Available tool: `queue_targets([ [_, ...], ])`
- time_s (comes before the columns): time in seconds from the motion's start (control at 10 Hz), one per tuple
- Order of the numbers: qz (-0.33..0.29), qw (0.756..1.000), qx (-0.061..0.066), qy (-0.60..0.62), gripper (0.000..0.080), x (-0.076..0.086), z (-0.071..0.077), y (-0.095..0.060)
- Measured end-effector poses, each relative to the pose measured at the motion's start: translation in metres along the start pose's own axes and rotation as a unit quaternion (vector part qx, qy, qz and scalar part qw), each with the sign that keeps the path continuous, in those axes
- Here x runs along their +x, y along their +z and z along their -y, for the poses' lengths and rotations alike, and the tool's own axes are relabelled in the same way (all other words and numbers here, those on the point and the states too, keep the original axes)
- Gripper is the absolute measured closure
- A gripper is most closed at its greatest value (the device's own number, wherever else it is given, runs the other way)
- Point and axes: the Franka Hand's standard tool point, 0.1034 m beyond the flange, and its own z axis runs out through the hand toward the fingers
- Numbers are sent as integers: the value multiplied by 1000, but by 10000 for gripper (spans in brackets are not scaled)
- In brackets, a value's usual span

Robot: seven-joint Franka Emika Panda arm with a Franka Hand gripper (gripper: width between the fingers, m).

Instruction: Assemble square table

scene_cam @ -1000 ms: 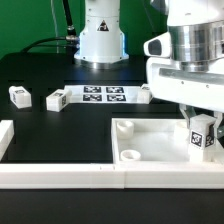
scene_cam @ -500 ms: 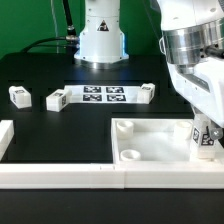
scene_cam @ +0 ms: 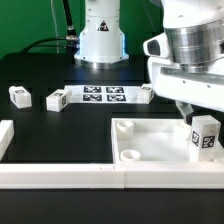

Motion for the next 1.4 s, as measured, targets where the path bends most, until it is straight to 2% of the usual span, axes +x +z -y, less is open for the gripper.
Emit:
queue_targets([
  [0.4,-2,992,-3,-127,150,2,-3,0],
  [0.6,-17,953,-36,-299,150,6,-7,0],
  [0.7,-20,917,-57,-394,150,4,-8,1],
  [0.8,-19,891,-68,-448,150,2,-7,3],
  [0.9,-17,879,-69,-472,150,4,-9,2],
  [1.1,-18,882,-68,-465,150,4,-9,2],
  [1.3,-18,885,-68,-460,415,4,-9,2],
  [1.4,-22,910,-67,-408,509,5,-9,2],
])
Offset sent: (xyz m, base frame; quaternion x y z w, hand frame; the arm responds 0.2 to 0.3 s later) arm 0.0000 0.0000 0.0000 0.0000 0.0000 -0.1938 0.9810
